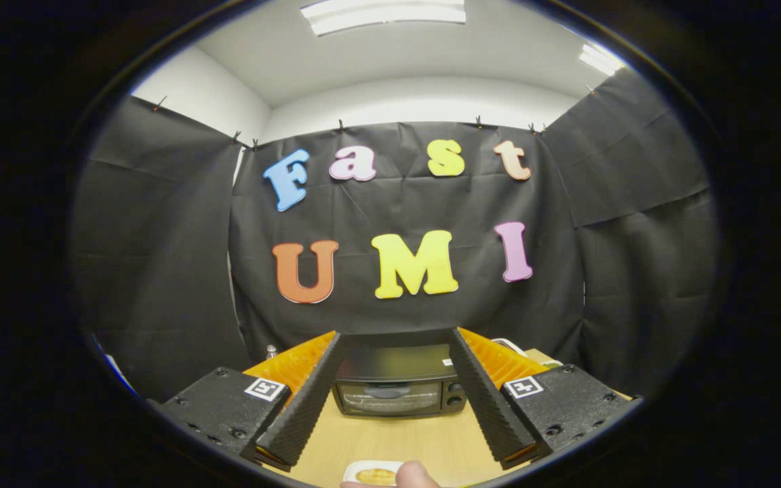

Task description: Open the toaster oven, put the food inside, and close the toaster oven door.

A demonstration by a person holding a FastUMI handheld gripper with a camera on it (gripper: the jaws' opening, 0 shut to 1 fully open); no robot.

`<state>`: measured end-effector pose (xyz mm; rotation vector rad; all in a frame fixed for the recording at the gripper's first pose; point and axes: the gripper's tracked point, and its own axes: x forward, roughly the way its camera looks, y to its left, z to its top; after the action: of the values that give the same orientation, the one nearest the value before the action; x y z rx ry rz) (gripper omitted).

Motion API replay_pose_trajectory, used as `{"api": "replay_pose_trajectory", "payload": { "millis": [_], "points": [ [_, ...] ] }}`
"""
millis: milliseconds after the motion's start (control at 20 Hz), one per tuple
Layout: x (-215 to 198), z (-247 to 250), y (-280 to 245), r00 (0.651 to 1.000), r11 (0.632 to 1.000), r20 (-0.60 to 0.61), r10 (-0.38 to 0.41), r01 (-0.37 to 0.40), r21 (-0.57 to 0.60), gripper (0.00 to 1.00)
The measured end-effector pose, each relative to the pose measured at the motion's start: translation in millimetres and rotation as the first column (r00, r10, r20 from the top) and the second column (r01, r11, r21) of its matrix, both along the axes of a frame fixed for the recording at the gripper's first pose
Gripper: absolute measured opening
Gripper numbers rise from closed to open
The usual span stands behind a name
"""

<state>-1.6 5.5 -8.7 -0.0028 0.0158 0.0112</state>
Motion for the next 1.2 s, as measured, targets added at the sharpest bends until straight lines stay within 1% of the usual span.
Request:
{"api": "replay_pose_trajectory", "payload": {
  "millis": [200, 350, 500, 650, 750, 950, 1100, 1200],
  "points": [
    [1.4, 4.4, -3.4, 1.0, 1.0, 0.027, -0.01, 0.009, 0.014, 1.0],
    [2.4, 3.0, -5.4, 0.999, 1.0, 0.029, -0.018, 0.018, 0.002, 1.0],
    [3.3, -3.6, -4.0, 1.0, 1.0, 0.02, -0.019, 0.019, 0.006, 1.0],
    [5.4, -11.6, -0.4, 1.0, 1.0, 0.021, -0.018, 0.018, -0.017, 1.0],
    [10.6, -18.5, 10.4, 1.0, 0.999, 0.007, 0.009, -0.009, -0.033, 1.0],
    [19.6, -33.5, 26.0, 0.999, 0.999, -0.019, 0.043, -0.043, -0.003, 1.0],
    [31.0, -35.9, 37.4, 0.999, 0.999, 0.021, 0.044, -0.044, 0.009, 1.0],
    [40.8, -45.8, 53.3, 0.998, 0.998, 0.017, 0.061, -0.061, 0.022, 1.0]
  ]
}}
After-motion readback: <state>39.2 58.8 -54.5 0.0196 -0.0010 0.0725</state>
